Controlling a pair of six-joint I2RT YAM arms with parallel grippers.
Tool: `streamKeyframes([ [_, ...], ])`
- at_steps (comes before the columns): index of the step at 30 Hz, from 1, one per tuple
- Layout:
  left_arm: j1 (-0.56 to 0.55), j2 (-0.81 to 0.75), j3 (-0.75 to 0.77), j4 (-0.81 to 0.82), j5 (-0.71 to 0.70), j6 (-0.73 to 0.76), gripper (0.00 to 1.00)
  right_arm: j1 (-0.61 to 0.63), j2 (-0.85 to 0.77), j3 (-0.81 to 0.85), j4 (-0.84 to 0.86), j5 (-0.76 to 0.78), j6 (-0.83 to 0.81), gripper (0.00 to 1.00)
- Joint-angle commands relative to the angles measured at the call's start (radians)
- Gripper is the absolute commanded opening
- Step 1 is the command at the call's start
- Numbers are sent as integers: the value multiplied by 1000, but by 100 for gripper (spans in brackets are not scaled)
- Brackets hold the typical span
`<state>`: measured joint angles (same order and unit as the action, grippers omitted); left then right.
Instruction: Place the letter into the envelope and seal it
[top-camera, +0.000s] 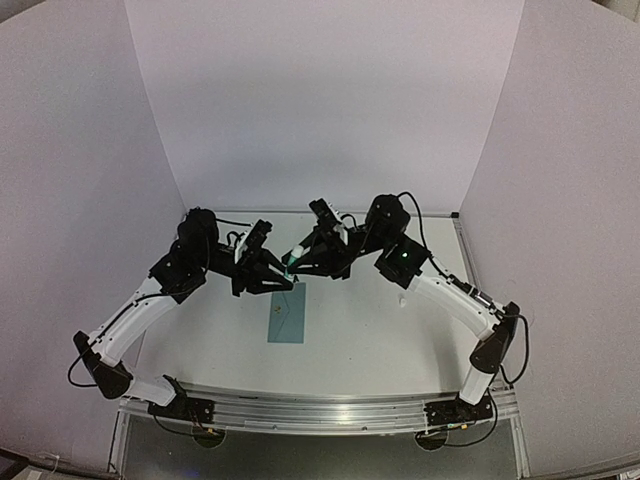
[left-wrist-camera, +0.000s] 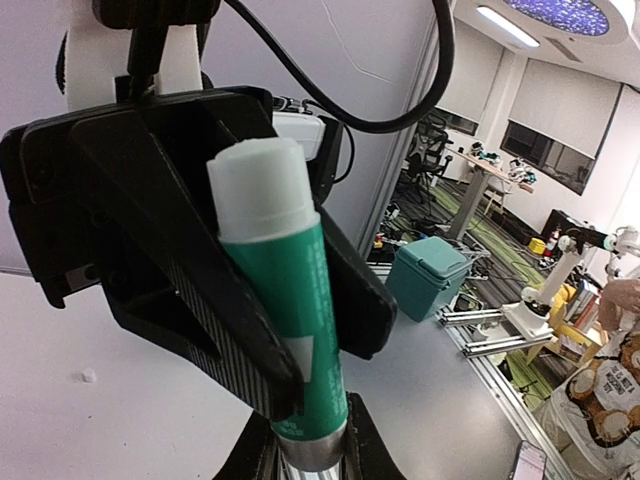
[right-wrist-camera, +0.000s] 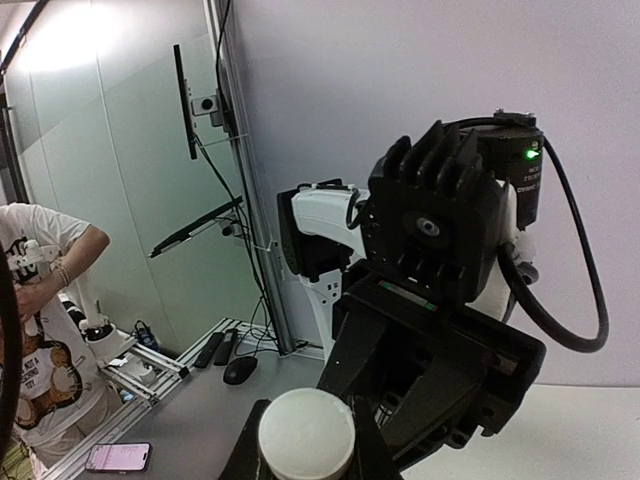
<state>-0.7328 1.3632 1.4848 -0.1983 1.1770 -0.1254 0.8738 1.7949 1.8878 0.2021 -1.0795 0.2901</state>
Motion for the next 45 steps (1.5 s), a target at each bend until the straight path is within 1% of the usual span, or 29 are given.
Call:
streamKeyframes([
  [1, 0, 26, 33, 113, 56, -54, 0, 21, 15, 61, 3, -128, 38, 0],
  [5, 0, 30, 14, 182, 75, -93, 0, 20, 22, 71, 2, -157, 11, 0],
  [9, 1, 25, -2, 195, 73, -107, 1, 20, 21, 70, 2, -181, 1, 0],
  [10, 3, 18, -11, 194, 59, -100, 13, 19, 16, 60, 1, -177, -9, 0],
  [11, 5, 3, -25, 194, 28, -86, 34, 18, 6, 45, 1, -154, -21, 0],
  [12, 8, -12, -41, 190, -27, -64, 48, 16, -10, 28, 0, -95, -33, 0],
  [13, 8, -41, -55, 164, -88, -2, 59, 14, -35, -14, 2, -9, -66, 0],
  [14, 9, -68, -71, 128, -152, 62, 67, 13, -71, -58, 4, 96, -98, 0],
  [16, 8, -124, -112, 71, -288, 226, 72, 12, -136, -141, 26, 360, -116, 0],
  [18, 3, -177, -165, 71, -479, 374, 73, 14, -176, -193, 56, 562, -79, 0],
  [20, -9, -210, -203, 116, -634, 499, 73, 14, -206, -248, 116, 689, -20, 0],
  [21, -14, -219, -224, 157, -690, 546, 73, 15, -218, -290, 180, 753, 32, 0],
  [24, -40, -235, -286, 299, -798, 710, 73, 17, -226, -384, 334, 925, 177, 0],
  [26, -64, -235, -332, 389, -827, 804, 73, 21, -208, -407, 401, 979, 255, 0],
  [28, -92, -218, -346, 459, -885, 879, 74, 28, -183, -400, 423, 998, 296, 0],
  [31, -114, -179, -314, 485, -967, 905, 74, 43, -159, -386, 440, 1032, 320, 0],
  [37, -141, -142, -284, 512, -1044, 922, 73, 60, -126, -374, 460, 1079, 357, 0],
  [41, -142, -121, -287, 558, -1073, 977, 71, 63, -102, -365, 475, 1067, 393, 0],
  [43, -142, -113, -291, 591, -1077, 993, 67, 63, -91, -355, 478, 1051, 407, 0],
  [45, -142, -109, -290, 605, -1074, 1002, 59, 63, -84, -349, 479, 1039, 414, 0],
])
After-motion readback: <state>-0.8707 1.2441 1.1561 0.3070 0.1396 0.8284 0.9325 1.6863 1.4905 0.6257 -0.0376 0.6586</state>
